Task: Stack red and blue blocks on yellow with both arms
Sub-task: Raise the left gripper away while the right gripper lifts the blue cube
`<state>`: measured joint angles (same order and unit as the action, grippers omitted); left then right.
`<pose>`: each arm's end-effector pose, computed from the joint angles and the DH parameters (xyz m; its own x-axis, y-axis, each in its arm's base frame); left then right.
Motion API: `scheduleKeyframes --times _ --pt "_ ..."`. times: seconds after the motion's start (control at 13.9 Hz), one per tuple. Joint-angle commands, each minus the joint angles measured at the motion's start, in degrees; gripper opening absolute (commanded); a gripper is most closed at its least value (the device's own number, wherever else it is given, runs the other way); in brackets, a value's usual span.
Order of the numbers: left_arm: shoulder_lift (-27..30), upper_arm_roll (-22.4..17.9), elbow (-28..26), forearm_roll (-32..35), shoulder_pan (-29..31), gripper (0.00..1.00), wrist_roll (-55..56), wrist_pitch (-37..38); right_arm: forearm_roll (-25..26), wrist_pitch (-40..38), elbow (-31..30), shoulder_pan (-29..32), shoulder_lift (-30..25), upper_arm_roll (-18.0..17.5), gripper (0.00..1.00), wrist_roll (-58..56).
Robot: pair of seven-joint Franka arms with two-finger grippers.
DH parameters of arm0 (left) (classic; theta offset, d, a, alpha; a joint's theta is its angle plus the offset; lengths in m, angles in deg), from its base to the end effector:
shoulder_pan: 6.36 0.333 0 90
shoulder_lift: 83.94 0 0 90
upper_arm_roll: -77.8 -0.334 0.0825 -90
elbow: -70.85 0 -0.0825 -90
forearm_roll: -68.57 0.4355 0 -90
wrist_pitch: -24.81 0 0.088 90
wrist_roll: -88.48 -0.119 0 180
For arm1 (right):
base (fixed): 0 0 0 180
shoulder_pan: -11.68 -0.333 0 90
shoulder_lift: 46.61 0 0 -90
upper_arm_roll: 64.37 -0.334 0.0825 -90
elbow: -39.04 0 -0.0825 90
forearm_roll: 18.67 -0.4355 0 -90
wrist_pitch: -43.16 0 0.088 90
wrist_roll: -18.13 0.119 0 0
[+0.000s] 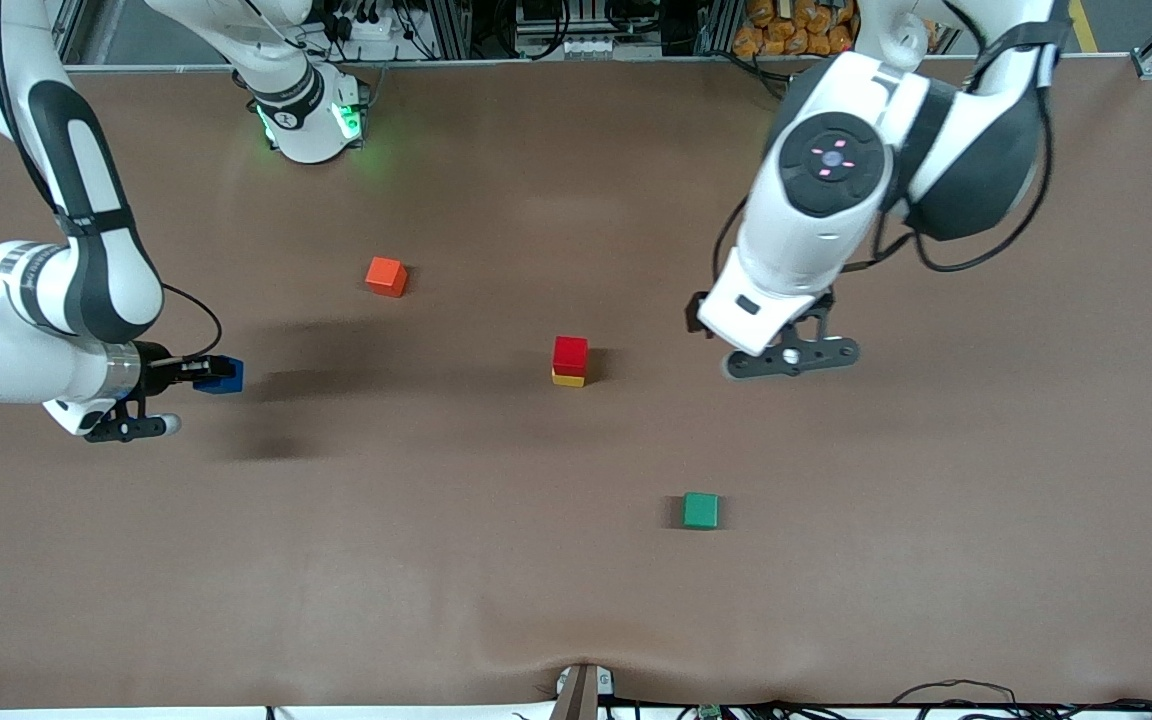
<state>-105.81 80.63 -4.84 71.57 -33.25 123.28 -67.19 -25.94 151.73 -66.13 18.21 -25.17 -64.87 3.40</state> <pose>0.6308 -0.3464 0.5101 0.9942 0.0892 -0.0601 0.0841 -0.9930 -0.0826 0.6424 -0.0573 0.2804 0.9547 0.1139 -0.2750 0.0651 -0.9814 -0.1806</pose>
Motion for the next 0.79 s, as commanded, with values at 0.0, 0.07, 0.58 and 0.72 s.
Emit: scheduleKeyframes --times 0.0,0.07,0.58,0.72 --pt "5.2 0.2 -5.6 0.0 1.7 1.00 -2.4 0.1 -0.6 -7.2 5.7 -0.4 -0.4 0.2 0.00 -0.8" --pt "6.2 0.2 -6.5 0.0 2.4 1.00 -3.3 0.1 -0.7 -9.4 7.1 -0.5 -0.5 0.2 0.00 -0.6" --pt "12.4 0.2 -12.7 0.1 7.5 1.00 -11.5 0.0 -0.9 -24.3 17.7 -4.2 -4.3 0.1 0.00 6.6" --pt "14.1 0.2 -14.0 0.1 9.4 1.00 -15.1 0.0 -1.0 -24.5 18.0 -5.2 -5.8 0.0 0.00 6.7"
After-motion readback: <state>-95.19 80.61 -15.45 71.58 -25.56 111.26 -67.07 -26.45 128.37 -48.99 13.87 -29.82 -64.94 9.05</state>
